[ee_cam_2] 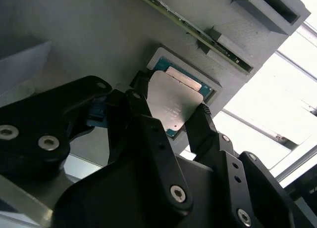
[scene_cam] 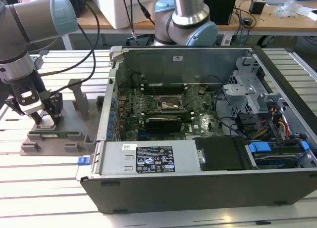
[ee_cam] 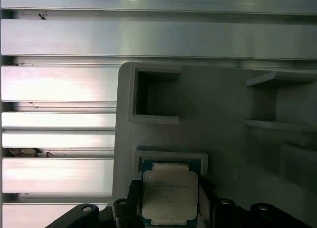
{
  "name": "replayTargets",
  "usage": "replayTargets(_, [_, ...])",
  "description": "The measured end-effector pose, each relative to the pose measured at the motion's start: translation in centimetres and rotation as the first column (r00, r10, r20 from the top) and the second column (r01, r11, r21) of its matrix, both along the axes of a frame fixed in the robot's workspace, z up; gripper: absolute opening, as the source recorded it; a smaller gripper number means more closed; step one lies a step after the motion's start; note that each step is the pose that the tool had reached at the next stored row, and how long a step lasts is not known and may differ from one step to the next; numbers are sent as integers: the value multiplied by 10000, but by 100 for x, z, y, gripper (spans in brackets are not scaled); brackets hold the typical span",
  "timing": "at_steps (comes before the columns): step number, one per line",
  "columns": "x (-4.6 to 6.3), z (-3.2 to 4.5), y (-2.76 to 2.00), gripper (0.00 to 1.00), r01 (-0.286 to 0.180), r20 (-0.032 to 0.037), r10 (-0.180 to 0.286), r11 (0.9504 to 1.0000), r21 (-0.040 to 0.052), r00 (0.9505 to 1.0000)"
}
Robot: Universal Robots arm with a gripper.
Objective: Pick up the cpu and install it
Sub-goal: 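Pick up the cpu and move it towards the insertion slot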
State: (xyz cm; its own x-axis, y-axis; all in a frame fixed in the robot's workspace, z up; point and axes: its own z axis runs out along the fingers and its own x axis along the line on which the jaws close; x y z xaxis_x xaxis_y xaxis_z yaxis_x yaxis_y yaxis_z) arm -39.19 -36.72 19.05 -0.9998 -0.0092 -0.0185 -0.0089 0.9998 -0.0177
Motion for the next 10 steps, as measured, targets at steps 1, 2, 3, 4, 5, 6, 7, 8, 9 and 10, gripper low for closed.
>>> replayTargets(1, [-1,18,0,54,0,-5,0,10000,-3,10000])
replayTargets(2, [-1,42,-1,54,0,-9,0,10000,-5,10000])
replayTargets(3, [-1,67,-1,54,0,-9,0,10000,-4,10000])
replayTargets(4, [-1,105,0,54,0,-9,0,10000,-5,10000])
replayTargets(5, [-1,130,0,54,0,-9,0,10000,-4,10000])
replayTargets(6, [-1,180,0,54,-1,-8,1,10000,-4,10000])
replayTargets(7, [-1,237,1,54,-1,-10,1,10000,-4,10000])
replayTargets(8, [-1,267,1,54,0,-10,0,10000,-5,10000])
replayTargets(9, [-1,296,1,54,0,-9,0,10000,-5,10000])
replayTargets(10, [-1,342,2,54,-1,-9,1,10000,-4,10000])
